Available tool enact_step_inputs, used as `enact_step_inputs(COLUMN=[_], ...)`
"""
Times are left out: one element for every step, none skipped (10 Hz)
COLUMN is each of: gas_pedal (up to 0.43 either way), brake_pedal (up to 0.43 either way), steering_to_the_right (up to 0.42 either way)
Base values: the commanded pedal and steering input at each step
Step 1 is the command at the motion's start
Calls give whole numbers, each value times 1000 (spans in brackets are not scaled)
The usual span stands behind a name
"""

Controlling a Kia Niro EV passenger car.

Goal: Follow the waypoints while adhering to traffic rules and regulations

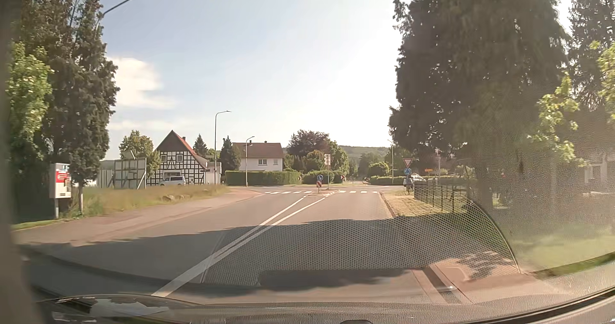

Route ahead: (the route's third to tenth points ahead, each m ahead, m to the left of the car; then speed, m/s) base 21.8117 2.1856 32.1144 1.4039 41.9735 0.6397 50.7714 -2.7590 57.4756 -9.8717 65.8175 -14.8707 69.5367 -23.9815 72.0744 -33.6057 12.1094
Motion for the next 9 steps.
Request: enact_step_inputs(gas_pedal=[0,0,0,0,0,0,0,0,0], brake_pedal=[6,24,79,128,165,171,171,171,177], steering_to_the_right=[19,24,26,27,28,28,28,28,27])
